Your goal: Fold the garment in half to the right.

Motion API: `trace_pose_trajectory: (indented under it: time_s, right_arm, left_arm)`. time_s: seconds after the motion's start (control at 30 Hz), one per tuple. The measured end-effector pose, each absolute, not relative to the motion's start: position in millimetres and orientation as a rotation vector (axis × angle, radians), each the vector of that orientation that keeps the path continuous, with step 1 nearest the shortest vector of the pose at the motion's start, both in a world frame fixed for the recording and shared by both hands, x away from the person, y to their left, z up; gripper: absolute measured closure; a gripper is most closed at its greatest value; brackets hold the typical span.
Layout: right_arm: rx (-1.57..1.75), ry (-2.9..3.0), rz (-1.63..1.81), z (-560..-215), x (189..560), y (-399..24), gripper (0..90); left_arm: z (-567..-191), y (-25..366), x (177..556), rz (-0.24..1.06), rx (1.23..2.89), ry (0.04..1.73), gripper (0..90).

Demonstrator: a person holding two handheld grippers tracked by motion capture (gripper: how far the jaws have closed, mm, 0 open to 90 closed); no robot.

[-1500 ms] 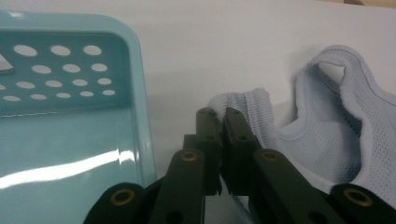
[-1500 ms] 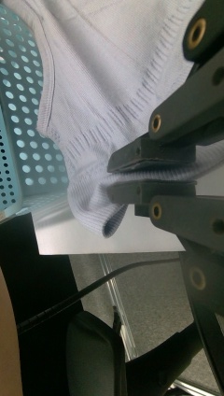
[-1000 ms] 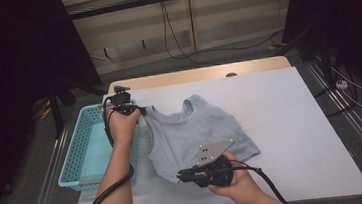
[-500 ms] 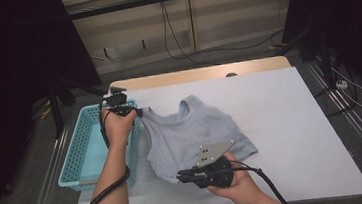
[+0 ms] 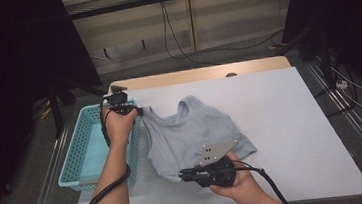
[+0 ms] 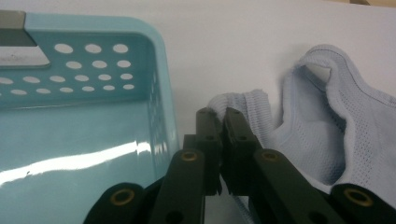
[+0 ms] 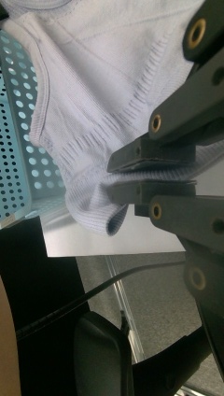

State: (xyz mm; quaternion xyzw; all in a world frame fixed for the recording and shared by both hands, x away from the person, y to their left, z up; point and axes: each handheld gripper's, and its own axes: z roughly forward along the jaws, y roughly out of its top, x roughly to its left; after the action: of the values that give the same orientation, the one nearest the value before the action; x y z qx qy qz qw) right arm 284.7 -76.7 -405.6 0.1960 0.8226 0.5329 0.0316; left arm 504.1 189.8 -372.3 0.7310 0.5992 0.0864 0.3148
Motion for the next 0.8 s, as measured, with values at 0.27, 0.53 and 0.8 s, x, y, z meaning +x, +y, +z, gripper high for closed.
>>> trace_pose_trajectory:
  time_s: [0.27,0.53,0.8]
  right_arm:
    - [0.638,2.511,1.661,-405,286,-84,84.9]
    - [0.663,2.503,1.676,-403,286,-83,84.9]
    - [0.644,2.526,1.661,-401,285,-71,84.9]
  left_arm:
    - [-369,184,507,0.228,1.939,1.573,86.5]
    - [-366,184,508,0.229,1.930,1.573,86.5]
    - [-362,184,506,0.244,1.933,1.573,86.5]
